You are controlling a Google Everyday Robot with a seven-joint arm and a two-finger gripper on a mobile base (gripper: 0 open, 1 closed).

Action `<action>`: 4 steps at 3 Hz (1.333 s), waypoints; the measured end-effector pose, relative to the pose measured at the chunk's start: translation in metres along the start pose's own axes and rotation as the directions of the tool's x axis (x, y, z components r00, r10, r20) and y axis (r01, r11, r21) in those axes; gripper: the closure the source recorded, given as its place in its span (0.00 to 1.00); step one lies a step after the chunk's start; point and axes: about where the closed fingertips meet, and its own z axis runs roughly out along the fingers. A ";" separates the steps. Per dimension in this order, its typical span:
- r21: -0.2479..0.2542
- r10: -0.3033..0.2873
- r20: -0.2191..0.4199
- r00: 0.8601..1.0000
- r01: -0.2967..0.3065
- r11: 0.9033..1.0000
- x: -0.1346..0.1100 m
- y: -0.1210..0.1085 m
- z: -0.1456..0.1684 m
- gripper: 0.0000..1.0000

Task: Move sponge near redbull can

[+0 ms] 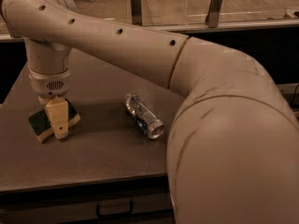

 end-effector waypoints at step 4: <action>0.212 0.216 -0.121 0.969 -0.187 0.959 0.088 0.062 -0.121 1.00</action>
Offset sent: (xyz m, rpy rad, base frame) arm 0.0350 -0.1295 0.0939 0.0013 -0.1793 -0.2315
